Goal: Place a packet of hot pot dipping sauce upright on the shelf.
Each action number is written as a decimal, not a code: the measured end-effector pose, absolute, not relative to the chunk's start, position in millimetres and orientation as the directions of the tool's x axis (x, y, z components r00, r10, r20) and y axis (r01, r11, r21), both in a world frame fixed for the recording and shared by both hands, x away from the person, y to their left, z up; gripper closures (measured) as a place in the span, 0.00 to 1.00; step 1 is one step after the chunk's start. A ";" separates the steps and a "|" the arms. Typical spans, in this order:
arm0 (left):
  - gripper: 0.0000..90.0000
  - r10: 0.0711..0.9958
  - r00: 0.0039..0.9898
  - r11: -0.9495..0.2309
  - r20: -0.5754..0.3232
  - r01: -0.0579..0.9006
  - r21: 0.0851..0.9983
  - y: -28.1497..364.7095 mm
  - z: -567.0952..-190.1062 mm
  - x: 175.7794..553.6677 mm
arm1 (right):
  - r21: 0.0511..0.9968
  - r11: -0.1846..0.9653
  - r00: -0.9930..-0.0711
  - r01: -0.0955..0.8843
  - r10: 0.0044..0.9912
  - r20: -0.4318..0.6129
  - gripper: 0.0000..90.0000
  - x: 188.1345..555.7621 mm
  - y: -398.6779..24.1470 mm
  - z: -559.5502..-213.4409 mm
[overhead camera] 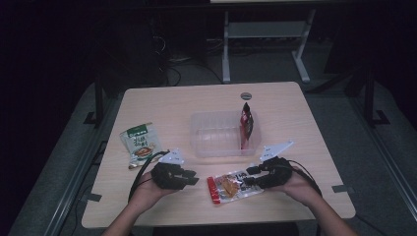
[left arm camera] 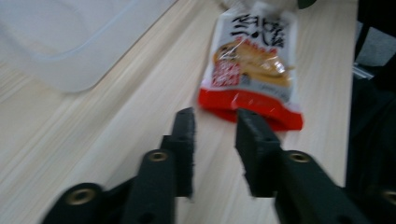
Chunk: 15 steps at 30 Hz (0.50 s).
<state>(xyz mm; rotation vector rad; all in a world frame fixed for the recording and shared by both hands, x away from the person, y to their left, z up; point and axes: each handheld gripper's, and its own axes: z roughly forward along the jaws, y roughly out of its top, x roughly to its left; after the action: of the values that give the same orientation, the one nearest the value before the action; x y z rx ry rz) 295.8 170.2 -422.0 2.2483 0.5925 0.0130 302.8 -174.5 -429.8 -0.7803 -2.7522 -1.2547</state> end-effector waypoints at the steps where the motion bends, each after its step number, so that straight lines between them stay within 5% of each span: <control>1: 0.89 0.406 0.895 -0.577 -0.185 0.408 0.707 165.6 -420.1 295.5 | 0.702 0.547 -0.869 0.456 0.442 0.221 0.58 302.4 -178.2 -430.2; 3: 1.00 0.393 0.899 -0.583 -0.192 0.405 0.704 159.1 -417.8 293.8 | 0.696 0.539 -0.857 0.475 0.463 0.226 0.55 301.9 -185.1 -432.2; 15: 1.00 0.339 0.922 -0.632 -0.188 0.371 0.680 114.3 -421.2 294.9 | 0.673 0.494 -0.803 0.551 0.534 0.264 0.44 301.1 -218.1 -442.0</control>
<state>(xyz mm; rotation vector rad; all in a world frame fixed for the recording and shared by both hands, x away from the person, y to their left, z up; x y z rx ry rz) 294.9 114.3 -421.2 2.3053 0.5019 -0.0541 301.1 -218.1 -442.0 -0.9795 -2.6977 -1.2262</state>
